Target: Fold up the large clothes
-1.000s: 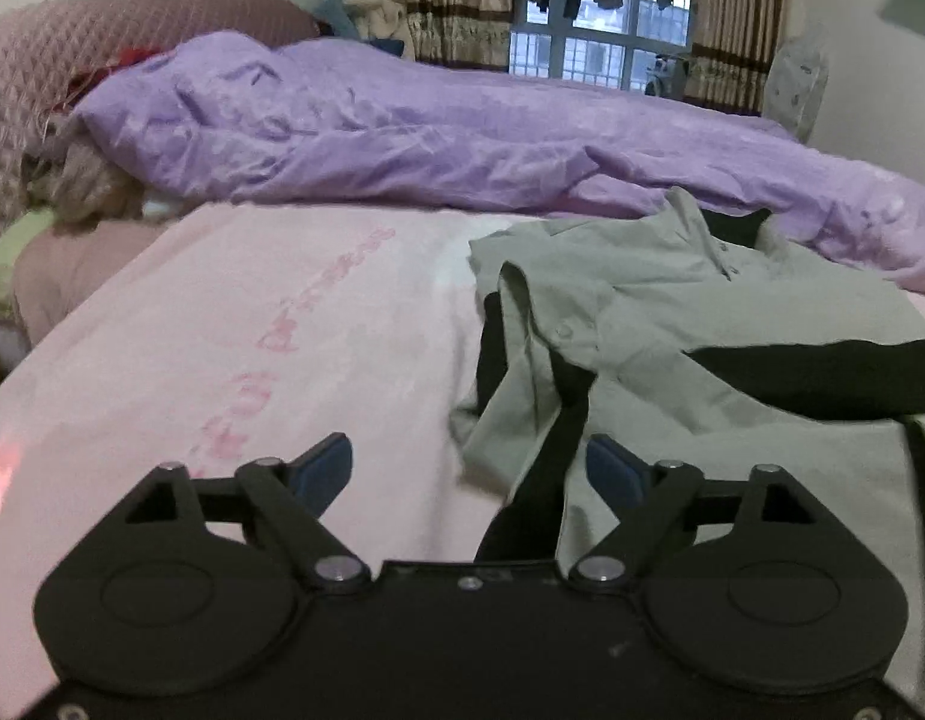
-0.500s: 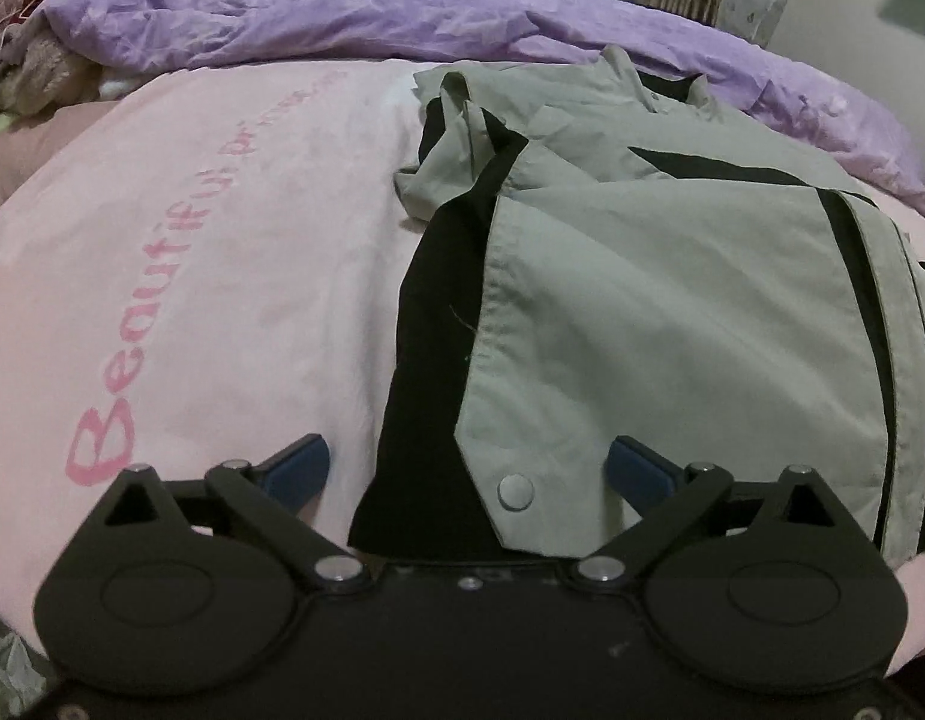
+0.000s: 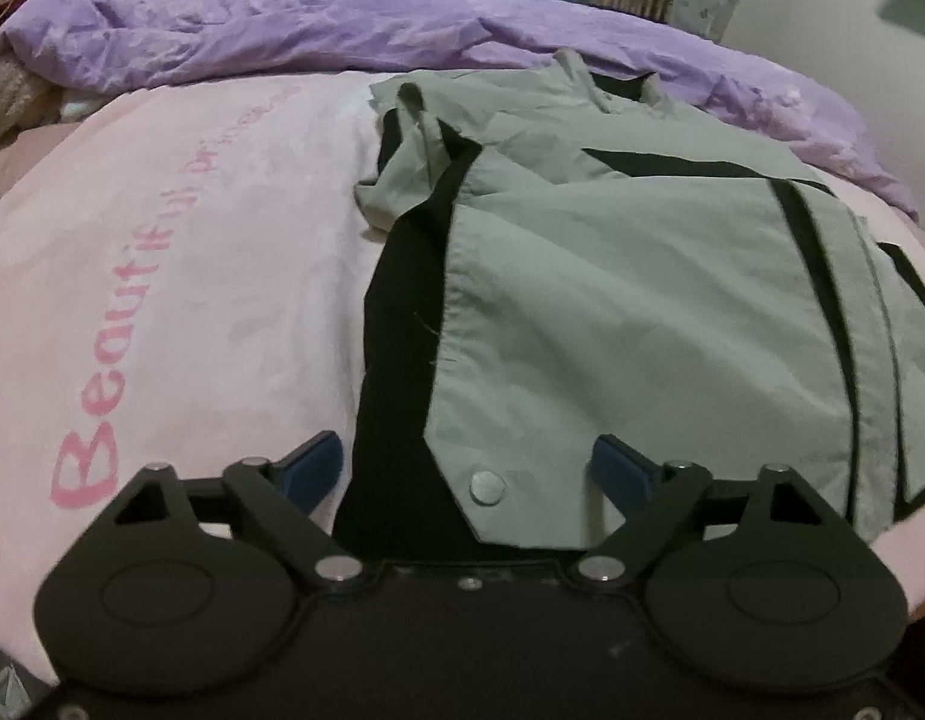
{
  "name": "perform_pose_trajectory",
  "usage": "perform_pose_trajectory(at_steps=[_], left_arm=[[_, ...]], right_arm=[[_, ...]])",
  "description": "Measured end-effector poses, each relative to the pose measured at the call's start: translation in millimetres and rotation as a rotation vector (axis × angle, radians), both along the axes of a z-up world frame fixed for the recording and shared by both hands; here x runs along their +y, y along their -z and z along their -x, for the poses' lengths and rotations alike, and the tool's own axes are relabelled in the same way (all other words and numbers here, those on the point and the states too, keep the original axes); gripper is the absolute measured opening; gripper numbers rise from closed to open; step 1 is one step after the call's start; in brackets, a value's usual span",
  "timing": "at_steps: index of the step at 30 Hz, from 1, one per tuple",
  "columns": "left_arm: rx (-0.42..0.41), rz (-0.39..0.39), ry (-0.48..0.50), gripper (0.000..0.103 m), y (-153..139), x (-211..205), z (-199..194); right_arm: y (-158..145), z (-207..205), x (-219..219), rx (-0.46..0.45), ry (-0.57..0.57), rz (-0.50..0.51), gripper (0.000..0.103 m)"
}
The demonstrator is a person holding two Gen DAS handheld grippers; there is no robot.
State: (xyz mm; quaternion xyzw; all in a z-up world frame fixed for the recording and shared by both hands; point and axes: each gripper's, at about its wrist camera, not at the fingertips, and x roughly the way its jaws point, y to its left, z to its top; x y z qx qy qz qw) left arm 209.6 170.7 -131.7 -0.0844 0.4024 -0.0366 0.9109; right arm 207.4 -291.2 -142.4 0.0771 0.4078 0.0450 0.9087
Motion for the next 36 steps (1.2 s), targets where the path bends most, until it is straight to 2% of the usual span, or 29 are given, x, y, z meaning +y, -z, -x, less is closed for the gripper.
perform_pose_trajectory(at_steps=[1,2,6,8,10,14,15,16,17,18,19,20,22,25,27,30,33,36], left_arm=[[-0.002,0.028,0.022,0.079,-1,1,1],[-0.008,0.045,0.034,0.079,-3,2,2],[0.018,0.014,0.043,0.076,1,1,-1],[0.037,0.014,0.036,0.08,6,2,-4],[0.038,0.03,0.04,0.082,6,4,-7],[0.027,0.018,0.044,0.081,7,1,-7],[0.021,0.022,0.04,0.079,6,1,-6],[0.017,0.024,0.033,0.07,6,2,-6],[0.012,0.018,0.022,0.047,5,3,-6],[0.009,0.007,-0.012,0.034,3,6,-6],[0.013,0.02,-0.039,0.018,1,11,-5],[0.011,0.06,-0.051,0.009,-2,17,-4],[-0.011,0.112,-0.055,0.007,-10,26,4],[-0.073,0.132,-0.06,0.006,-37,30,24],[-0.132,0.114,-0.052,0.006,-64,26,45],[-0.176,0.079,-0.057,0.007,-94,17,72],[-0.187,0.048,-0.088,0.007,-101,6,88],[-0.17,0.075,-0.087,0.006,-95,1,83]], right_arm=[[-1,0,-1,-0.004,-0.003,-0.006,0.041],[-1,1,0,-0.007,-0.004,-0.006,0.041],[-5,6,4,-0.038,-0.014,0.007,0.042],[-6,9,7,-0.043,-0.029,0.013,0.051],[3,0,8,0.026,-0.039,0.021,0.064],[3,-2,9,0.025,-0.044,0.023,0.066],[3,-1,9,0.023,-0.044,0.025,0.065],[3,0,11,0.017,-0.044,0.035,0.051],[3,1,12,0.004,-0.037,0.057,0.044],[2,2,13,-0.005,-0.028,0.064,0.022],[1,4,11,-0.016,-0.007,0.081,0.013],[-2,6,7,-0.025,-0.002,0.056,0.011],[-10,12,-4,-0.046,0.011,-0.022,0.01],[-31,25,-15,-0.085,0.036,-0.121,0.009],[-49,40,-18,-0.123,0.049,-0.171,0.009],[-82,69,-10,-0.214,0.056,-0.12,0.009],[-92,78,-9,-0.192,0.106,-0.085,0.009],[-90,79,-8,-0.19,0.091,-0.116,0.009]])
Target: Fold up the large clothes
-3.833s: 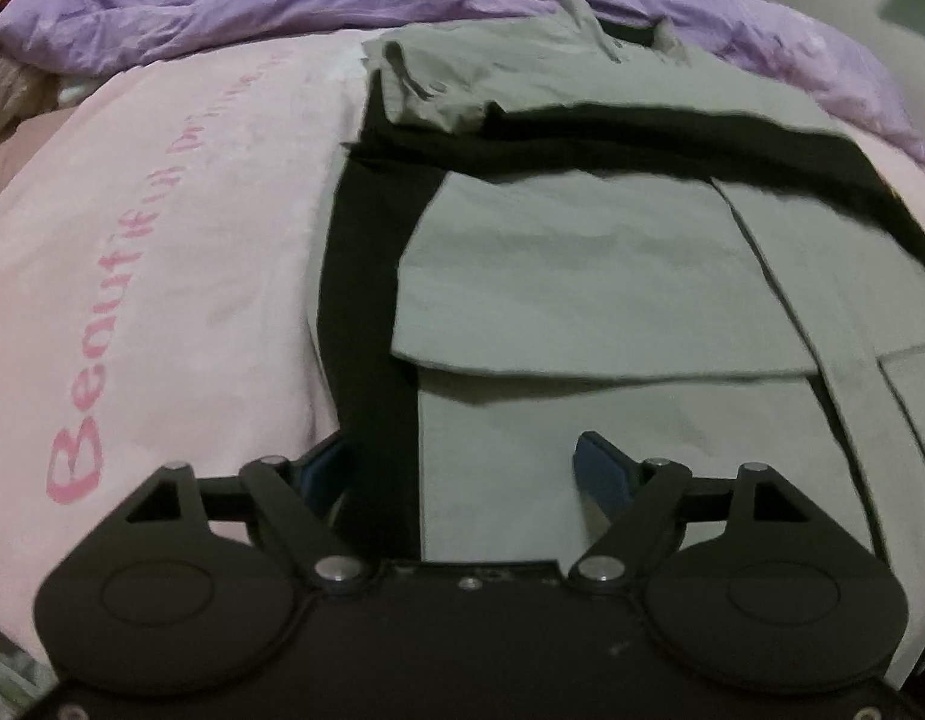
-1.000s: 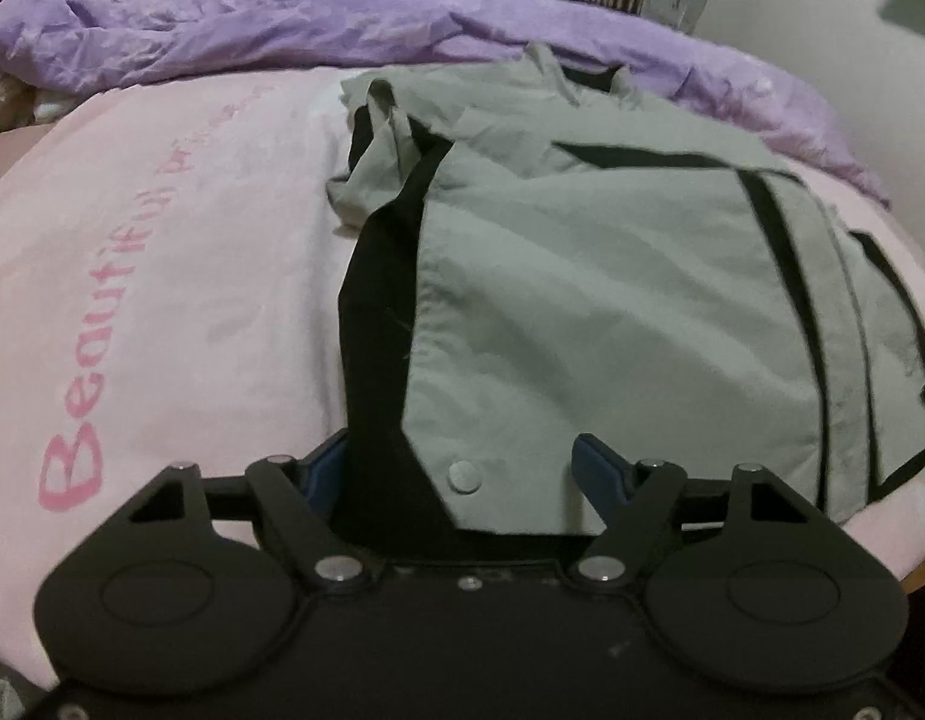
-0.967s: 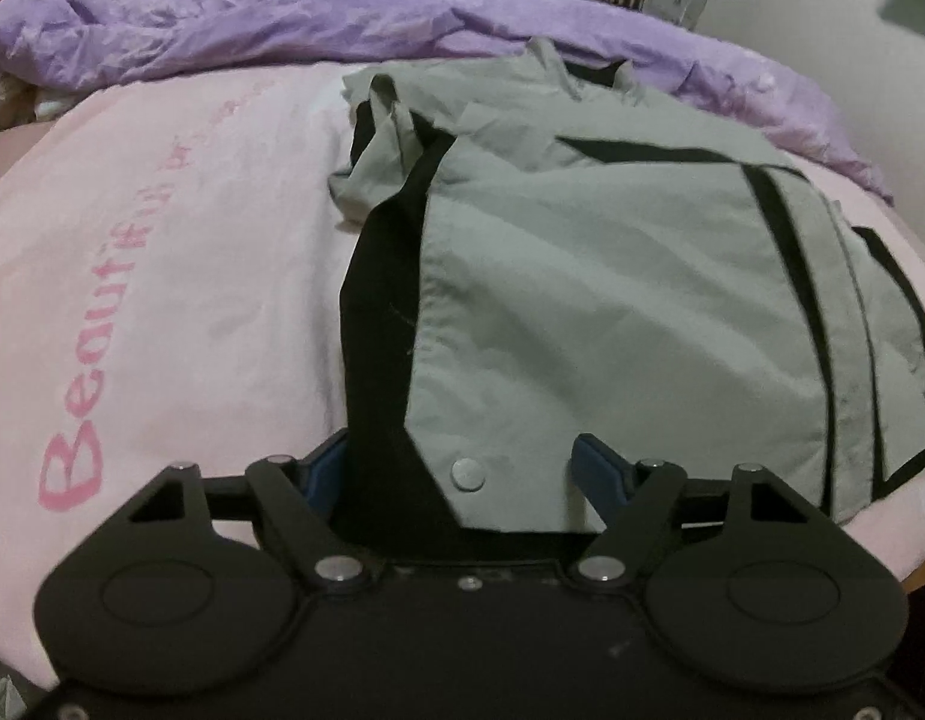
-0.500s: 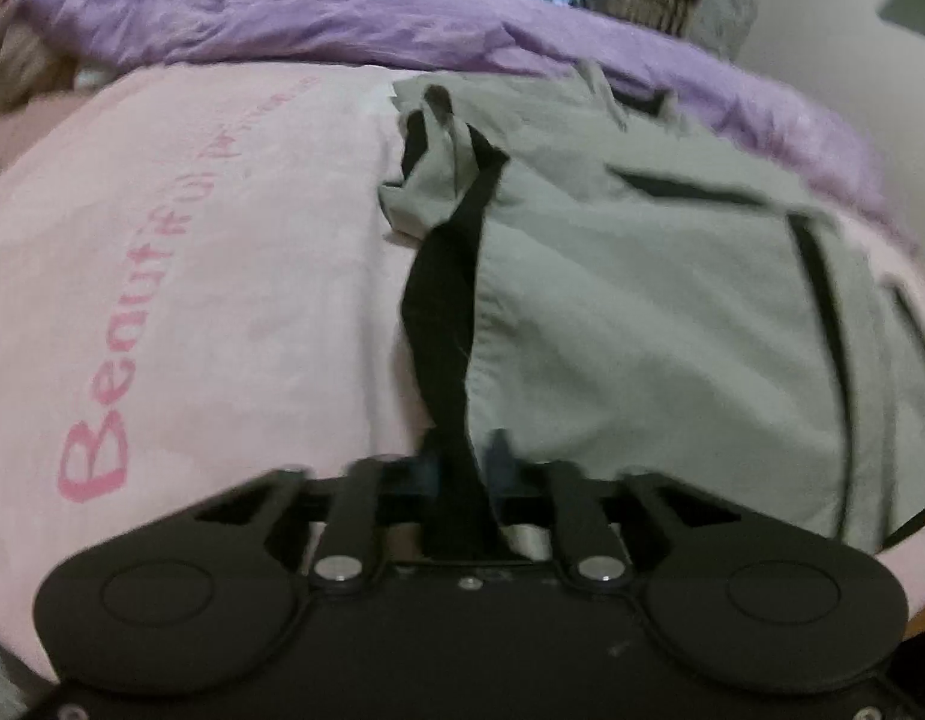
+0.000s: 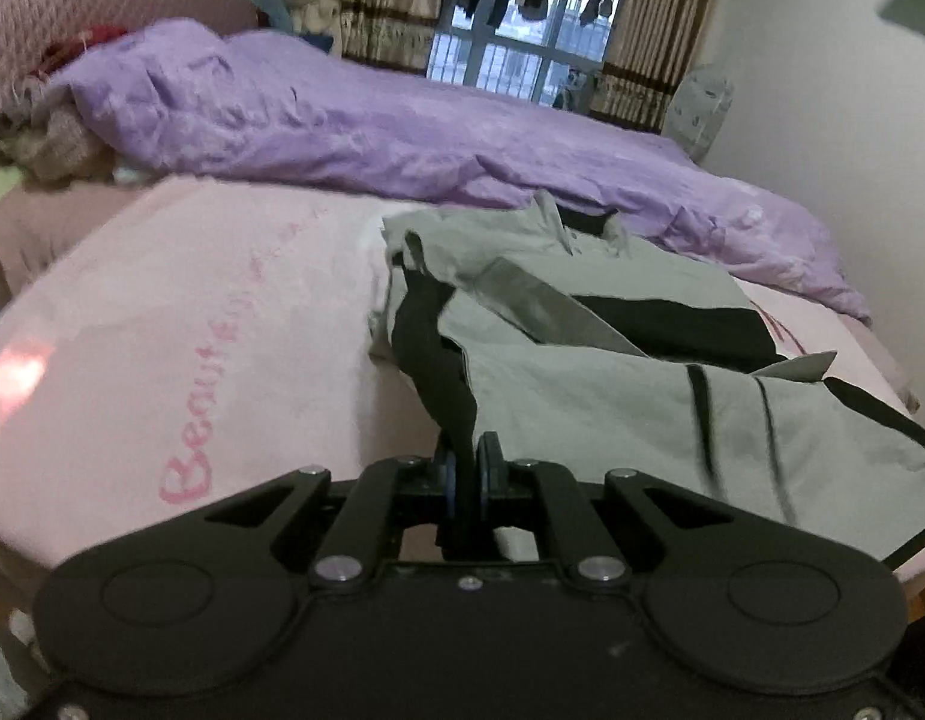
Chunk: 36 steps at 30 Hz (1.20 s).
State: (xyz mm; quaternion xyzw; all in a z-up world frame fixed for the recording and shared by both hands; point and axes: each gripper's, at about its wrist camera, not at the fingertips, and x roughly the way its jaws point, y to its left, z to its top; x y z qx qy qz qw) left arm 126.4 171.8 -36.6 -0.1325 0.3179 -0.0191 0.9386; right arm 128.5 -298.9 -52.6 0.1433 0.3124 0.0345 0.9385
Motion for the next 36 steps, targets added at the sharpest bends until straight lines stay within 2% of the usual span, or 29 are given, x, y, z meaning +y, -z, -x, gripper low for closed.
perform_pose_trajectory(at_steps=[4,8,12,16,17,18,19,20,22,25,27,29,31,33,36], left_arm=[[-0.014,0.004,-0.004,0.006,-7,-2,-27],[-0.086,0.031,-0.014,0.006,-26,7,-78],[-0.141,0.051,-0.035,0.006,-42,19,-157],[-0.189,0.07,-0.038,0.006,-53,25,-240],[-0.211,0.089,-0.048,0.007,-54,28,-265],[-0.22,0.104,-0.064,0.009,-54,31,-283],[-0.221,0.111,-0.091,0.015,-52,34,-302],[-0.223,0.115,-0.114,0.029,-50,38,-315],[-0.237,0.092,-0.126,0.041,-44,41,-326],[-0.217,0.042,-0.099,0.044,-26,47,-329],[-0.192,0.045,-0.073,0.052,-11,50,-334],[-0.143,0.031,-0.058,0.068,4,48,-344],[-0.086,-0.017,-0.043,0.08,18,39,-352],[-0.027,-0.08,-0.024,0.082,33,30,-358],[0.012,-0.087,0.05,0.084,47,20,-361]], right_arm=[[-11,-9,17,-0.052,-0.042,0.015,0.009],[-36,-51,29,-0.126,-0.069,0.026,0.009],[-60,-119,29,-0.184,-0.062,0.003,0.009],[-73,-216,28,-0.198,-0.022,-0.007,0.01],[-71,-243,28,-0.201,-0.013,-0.019,0.011],[-68,-273,26,-0.193,-0.001,-0.032,0.017],[-62,-293,23,-0.181,0.03,-0.038,0.03],[-56,-315,20,-0.172,0.082,-0.039,0.035],[-41,-334,13,-0.184,0.159,-0.035,0.052],[-16,-337,5,-0.231,0.181,0.001,0.065],[1,-337,2,-0.247,0.176,0.023,0.071],[12,-351,2,-0.175,0.143,0.053,0.071],[21,-356,4,-0.124,0.101,0.1,0.075],[30,-358,8,-0.071,0.073,0.175,0.081],[41,-353,14,-0.004,0.026,0.255,0.082]])
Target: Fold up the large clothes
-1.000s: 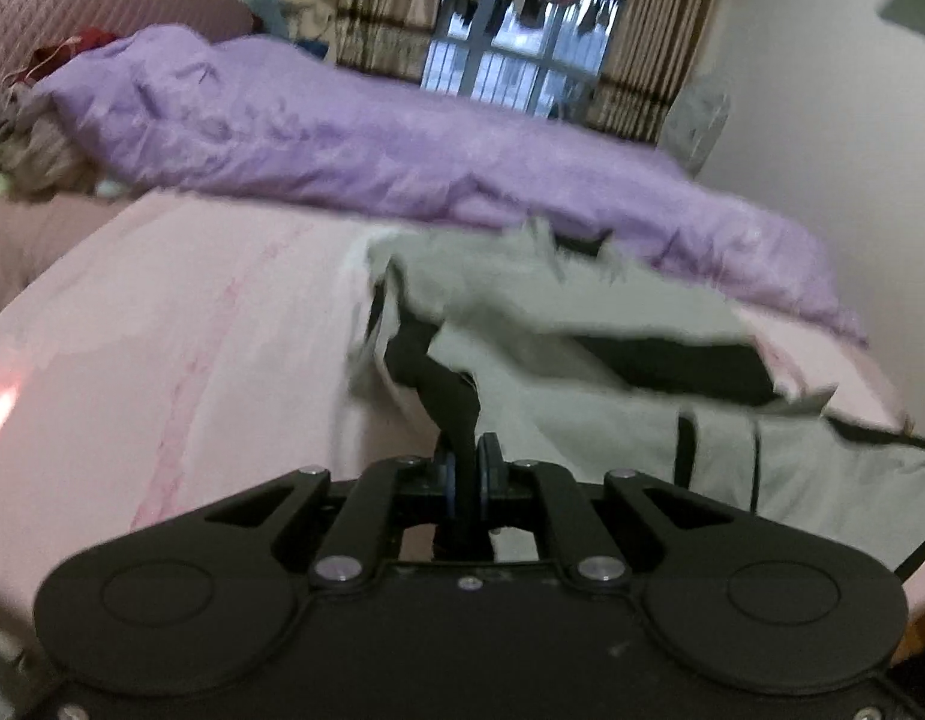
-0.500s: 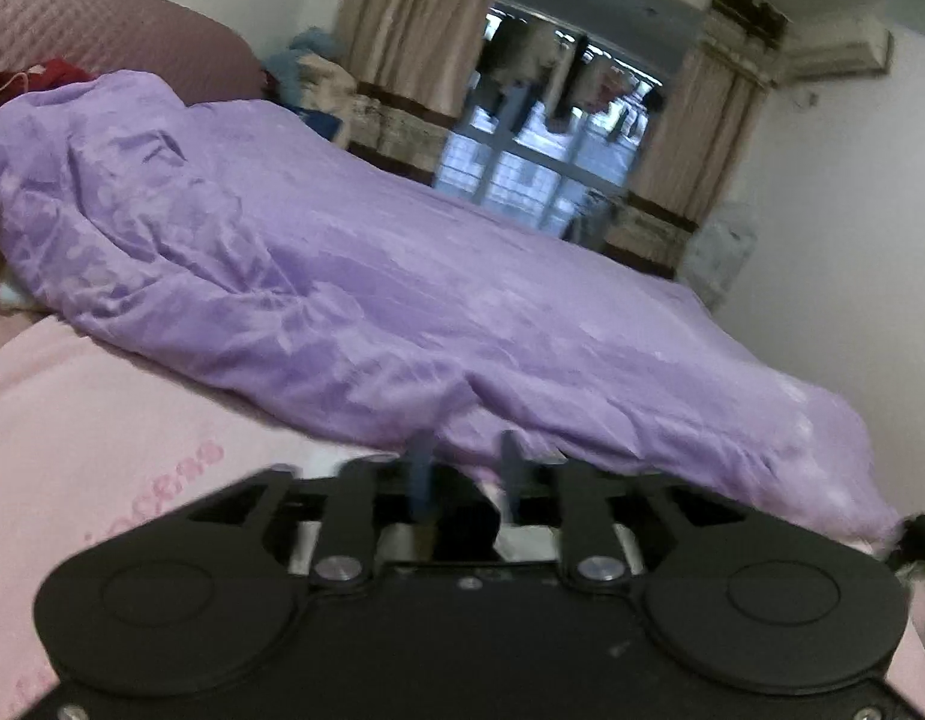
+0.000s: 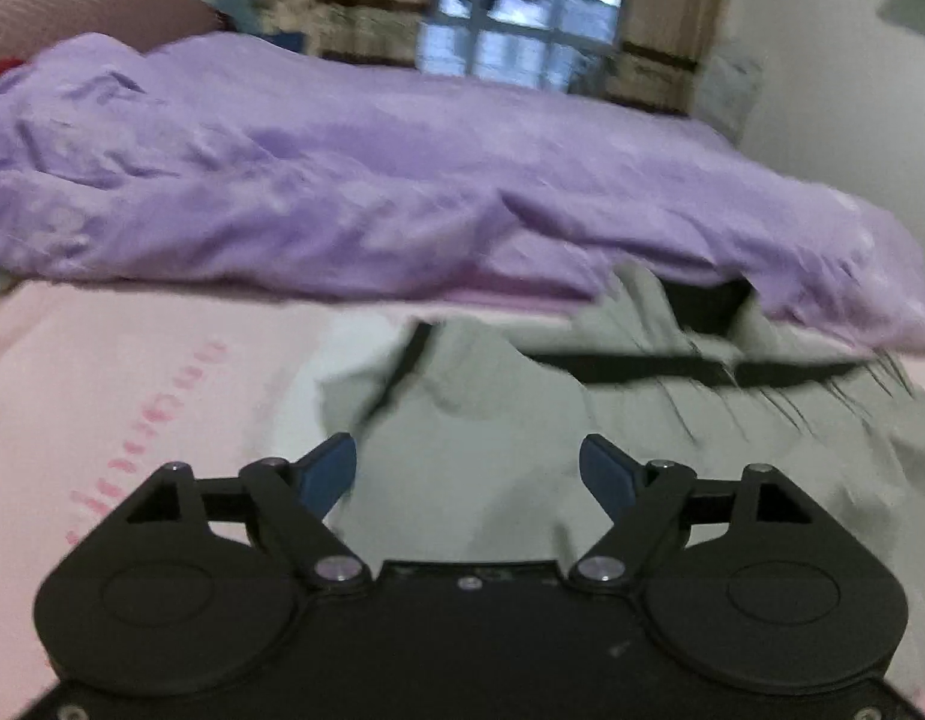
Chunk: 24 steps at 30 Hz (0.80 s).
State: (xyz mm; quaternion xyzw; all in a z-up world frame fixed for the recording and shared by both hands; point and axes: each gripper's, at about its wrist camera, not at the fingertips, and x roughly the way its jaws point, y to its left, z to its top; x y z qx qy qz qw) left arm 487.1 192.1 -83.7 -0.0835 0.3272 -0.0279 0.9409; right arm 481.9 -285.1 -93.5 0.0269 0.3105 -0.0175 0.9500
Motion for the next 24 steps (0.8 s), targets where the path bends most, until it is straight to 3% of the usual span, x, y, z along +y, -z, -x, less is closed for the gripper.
perform_pose_trajectory(at_steps=[2,3,4,5,6,7,9,14,16,19,21,24], left_arm=[[-0.004,-0.027,0.019,0.088,4,-8,0],[-0.004,-0.041,0.021,0.082,6,-11,-1],[0.008,-0.039,0.025,0.036,9,-14,0],[0.036,-0.035,0.011,0.001,13,-14,-2],[0.049,-0.006,-0.011,0.0,16,-12,-2],[0.022,0.028,-0.031,0.0,14,-10,5],[-0.057,0.047,-0.062,0.0,0,-8,22],[-0.146,0.039,-0.074,0.002,-35,-6,57],[-0.123,0.035,-0.074,0.003,-26,-4,48],[-0.013,0.036,-0.088,0.009,10,-1,20],[0.043,0.056,-0.09,0.014,39,2,9],[0.024,0.082,-0.101,0.018,48,4,14]], right_arm=[[10,-2,0,0.032,-0.024,0.0,0.088],[16,-4,0,0.05,-0.03,-0.009,0.091],[23,-8,-2,0.067,-0.029,-0.021,0.082],[30,-11,-3,0.088,-0.028,-0.039,0.063],[35,-13,-4,0.098,-0.042,-0.079,0.014],[38,-12,-5,0.106,-0.064,-0.139,0.007],[33,-8,-1,0.075,-0.029,-0.145,0.003],[8,5,11,0.009,-0.033,-0.127,0.002],[13,1,15,0.035,0.002,-0.085,0.002],[39,-10,14,0.092,0.041,-0.054,0.003],[54,-10,17,0.084,0.042,-0.018,0.003],[49,-4,25,0.046,0.042,0.053,0.006]])
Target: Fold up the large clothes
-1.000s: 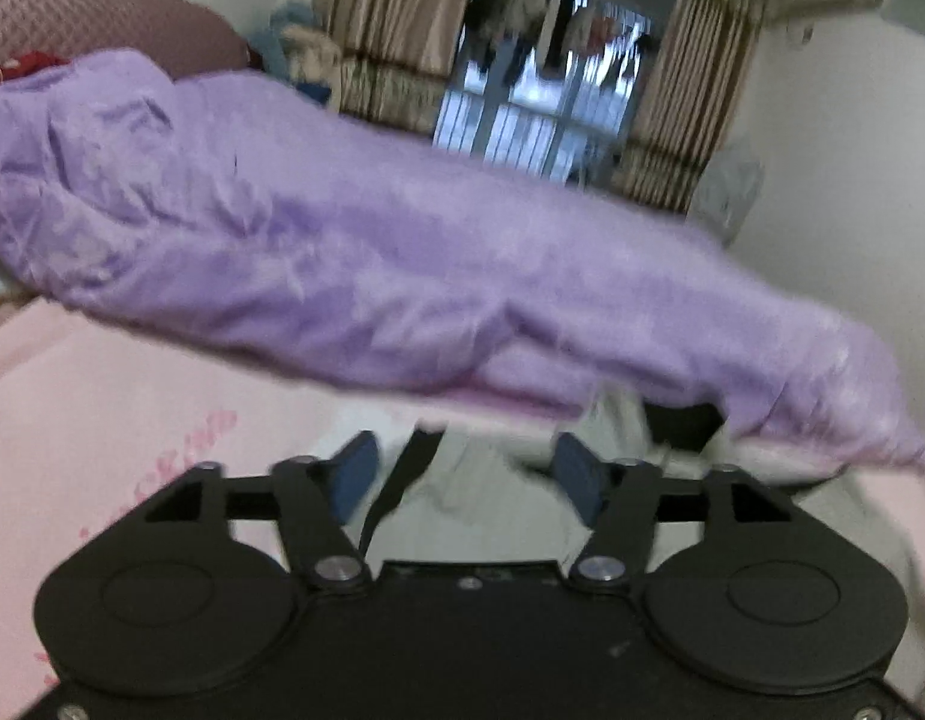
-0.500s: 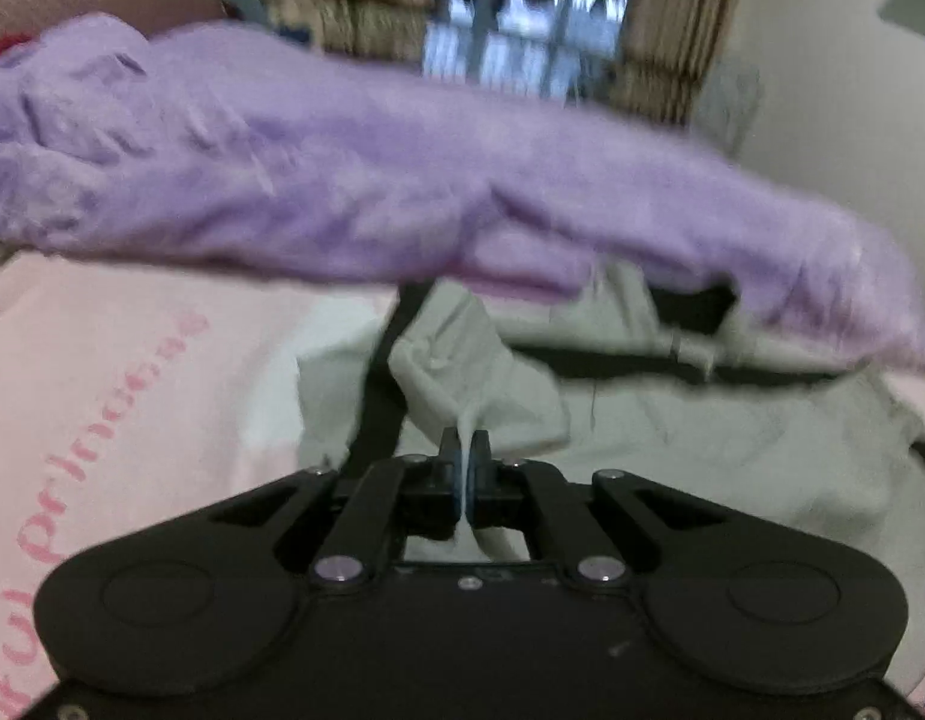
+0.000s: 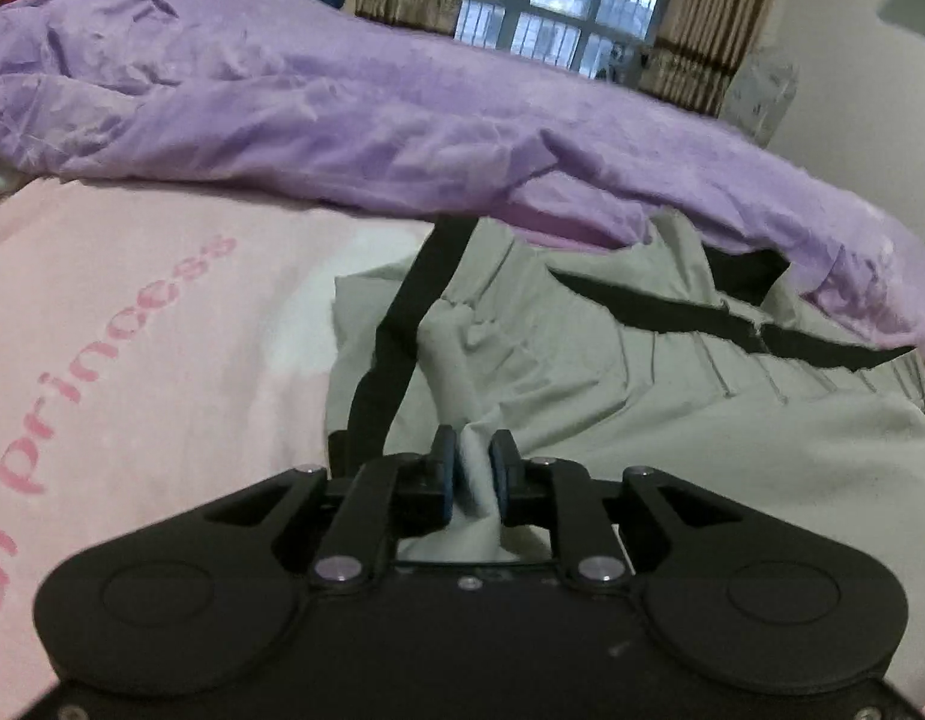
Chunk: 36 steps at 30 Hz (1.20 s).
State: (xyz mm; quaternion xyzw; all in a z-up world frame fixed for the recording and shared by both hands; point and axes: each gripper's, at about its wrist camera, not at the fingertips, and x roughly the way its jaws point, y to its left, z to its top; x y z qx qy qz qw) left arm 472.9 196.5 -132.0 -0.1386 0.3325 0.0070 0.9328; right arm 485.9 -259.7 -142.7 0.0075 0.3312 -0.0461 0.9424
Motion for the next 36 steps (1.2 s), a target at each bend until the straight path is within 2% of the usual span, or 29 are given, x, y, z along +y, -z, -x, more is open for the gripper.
perform_pose_trajectory(at_steps=[1,2,3,5,6,10,11,12,13,15,18,19,21,24,27,28,30,32,33,34,35,36], left_arm=[[-0.005,-0.011,-0.001,0.028,-3,0,3],[-0.016,-0.02,0.011,0.047,-9,-1,4],[-0.029,-0.026,0.017,0.057,-14,-1,3],[-0.068,-0.051,-0.013,0.087,-25,-2,7],[-0.069,-0.063,-0.031,0.091,-28,-2,11],[-0.042,-0.082,-0.043,0.093,-37,7,24],[-0.031,-0.087,-0.042,0.097,-39,9,30],[-0.009,-0.09,-0.04,0.098,-40,13,38],[0.009,-0.084,-0.035,0.099,-41,18,48],[0.038,-0.044,0.029,0.099,-39,22,68],[0.065,-0.023,0.124,0.1,-31,19,89],[0.062,-0.031,0.132,0.1,-28,18,92],[0.076,-0.022,0.138,0.099,-22,19,92],[0.101,0.006,0.194,0.099,-12,19,90],[0.06,0.037,0.244,0.098,-7,17,96],[0.055,0.041,0.25,0.096,-5,16,98],[0.048,0.034,0.25,0.079,-4,14,103],[0.039,0.051,0.275,0.02,-8,14,106],[0.034,0.036,0.256,0.006,-11,14,107],[0.032,0.02,0.234,0.004,-14,16,109],[0.016,0.034,0.21,0.002,-18,21,113],[-0.006,0.072,0.192,0.002,-23,27,121]], right_arm=[[-5,3,0,-0.015,0.0,0.017,0.018],[-10,3,-2,-0.02,-0.008,0.014,0.027],[-14,3,-6,-0.016,-0.023,-0.002,0.041],[-21,4,-15,-0.027,-0.029,-0.05,0.046],[-25,5,-19,-0.037,-0.016,-0.066,0.048],[-32,4,-27,-0.02,0.004,-0.093,0.05],[-34,7,-29,-0.011,0.003,-0.103,0.052],[-37,11,-31,0.005,-0.001,-0.11,0.059],[-38,18,-34,0.024,-0.012,-0.116,0.07],[-37,40,-38,0.051,-0.063,-0.125,0.083],[-26,74,-44,0.087,-0.115,-0.132,0.085],[-22,80,-46,0.102,-0.124,-0.132,0.09],[-16,89,-51,0.106,-0.124,-0.137,0.091],[-9,100,-61,0.102,-0.14,-0.191,0.091],[-2,108,-70,0.104,-0.15,-0.27,0.091],[0,108,-71,0.105,-0.158,-0.297,0.091],[6,109,-74,0.113,-0.172,-0.33,0.091],[8,111,-72,0.098,-0.166,-0.332,0.075],[8,113,-71,0.098,-0.16,-0.334,0.06],[7,113,-71,0.096,-0.142,-0.335,0.029],[5,114,-74,0.1,-0.141,-0.37,0.019],[1,116,-76,0.095,-0.131,-0.399,0.015]])
